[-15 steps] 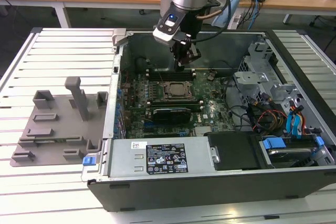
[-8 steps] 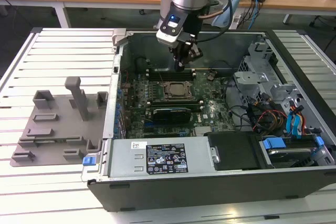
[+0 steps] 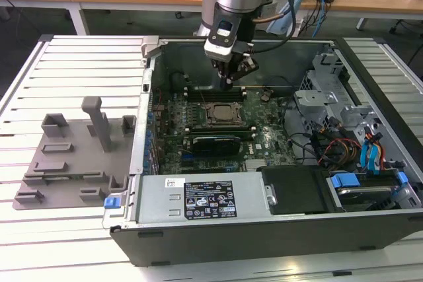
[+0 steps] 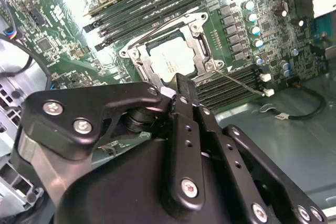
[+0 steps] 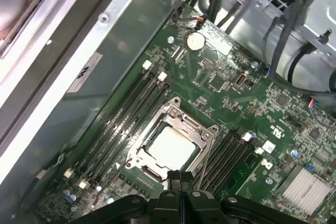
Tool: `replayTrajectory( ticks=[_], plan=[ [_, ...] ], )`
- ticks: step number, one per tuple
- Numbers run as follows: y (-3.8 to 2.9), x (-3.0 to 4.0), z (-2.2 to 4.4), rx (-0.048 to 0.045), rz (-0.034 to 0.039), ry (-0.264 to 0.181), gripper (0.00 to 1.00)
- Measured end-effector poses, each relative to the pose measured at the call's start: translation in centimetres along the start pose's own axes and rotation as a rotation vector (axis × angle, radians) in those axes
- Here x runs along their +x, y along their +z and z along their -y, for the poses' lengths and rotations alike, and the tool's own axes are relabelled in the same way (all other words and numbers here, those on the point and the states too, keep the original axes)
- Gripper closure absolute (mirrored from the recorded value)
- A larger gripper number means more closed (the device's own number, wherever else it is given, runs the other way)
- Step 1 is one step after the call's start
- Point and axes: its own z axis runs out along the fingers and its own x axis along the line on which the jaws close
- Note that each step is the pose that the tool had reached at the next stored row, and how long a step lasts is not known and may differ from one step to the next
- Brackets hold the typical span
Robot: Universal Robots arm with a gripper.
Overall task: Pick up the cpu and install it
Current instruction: 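Install the first cpu locking lever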
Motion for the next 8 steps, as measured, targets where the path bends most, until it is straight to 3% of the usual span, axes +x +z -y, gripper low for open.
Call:
replayTrajectory(
  ticks=[8],
  plan=[
    [0.00, 0.00, 0.00, -0.0039, 0.0064, -0.149, 0.89]
  ],
)
